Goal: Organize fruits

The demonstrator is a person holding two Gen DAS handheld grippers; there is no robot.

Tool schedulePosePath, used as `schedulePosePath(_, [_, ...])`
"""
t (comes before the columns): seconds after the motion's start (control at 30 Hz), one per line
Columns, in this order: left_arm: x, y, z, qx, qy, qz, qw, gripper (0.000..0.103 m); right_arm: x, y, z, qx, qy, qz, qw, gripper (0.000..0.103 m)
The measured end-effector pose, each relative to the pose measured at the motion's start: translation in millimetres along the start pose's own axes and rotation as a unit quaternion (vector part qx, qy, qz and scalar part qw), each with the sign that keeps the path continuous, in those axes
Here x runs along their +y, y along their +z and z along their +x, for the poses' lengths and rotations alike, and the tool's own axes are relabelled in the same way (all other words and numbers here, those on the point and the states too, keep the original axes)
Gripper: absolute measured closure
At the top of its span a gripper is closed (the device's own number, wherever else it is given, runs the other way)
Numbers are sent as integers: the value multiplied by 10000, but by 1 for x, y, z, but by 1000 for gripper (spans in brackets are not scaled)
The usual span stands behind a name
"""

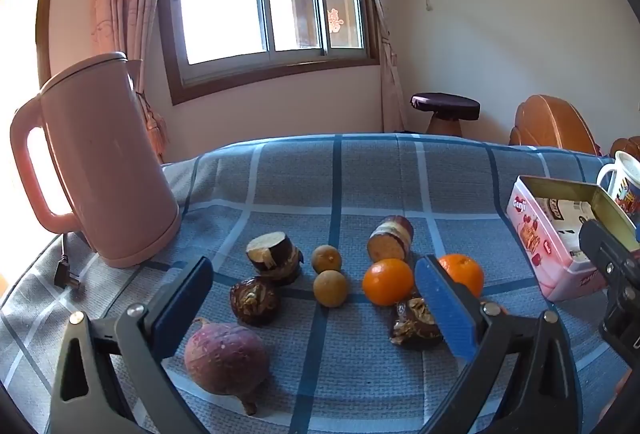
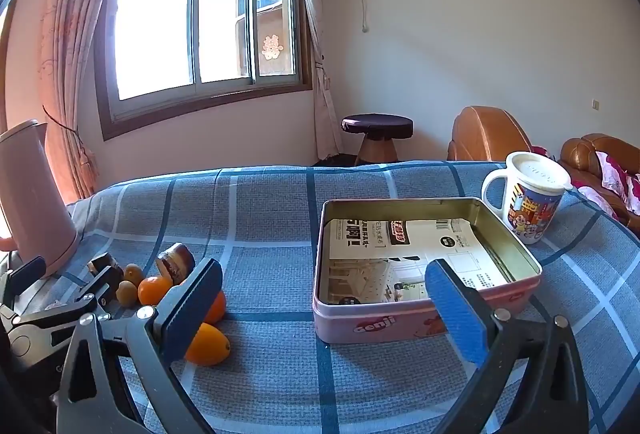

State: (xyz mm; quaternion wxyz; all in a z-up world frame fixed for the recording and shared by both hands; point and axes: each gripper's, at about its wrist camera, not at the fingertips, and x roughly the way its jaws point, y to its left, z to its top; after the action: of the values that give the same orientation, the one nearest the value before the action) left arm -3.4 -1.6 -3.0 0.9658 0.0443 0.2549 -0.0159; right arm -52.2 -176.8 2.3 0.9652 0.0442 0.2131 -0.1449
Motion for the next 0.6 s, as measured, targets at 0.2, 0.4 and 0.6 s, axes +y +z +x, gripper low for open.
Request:
schedulePosePath(0.2, [4, 1, 1, 37, -6, -53, 10000, 0, 0, 0, 0, 3, 9, -4, 10000, 1])
schedulePosePath(0.4, [4, 1, 1, 42, -13, -42, 10000, 0, 0, 0, 1, 0, 28, 7, 10000, 1])
schedulePosePath(0.6, [4, 1, 1, 50, -12, -54, 10000, 0, 0, -1, 1, 2, 44, -2, 10000, 1])
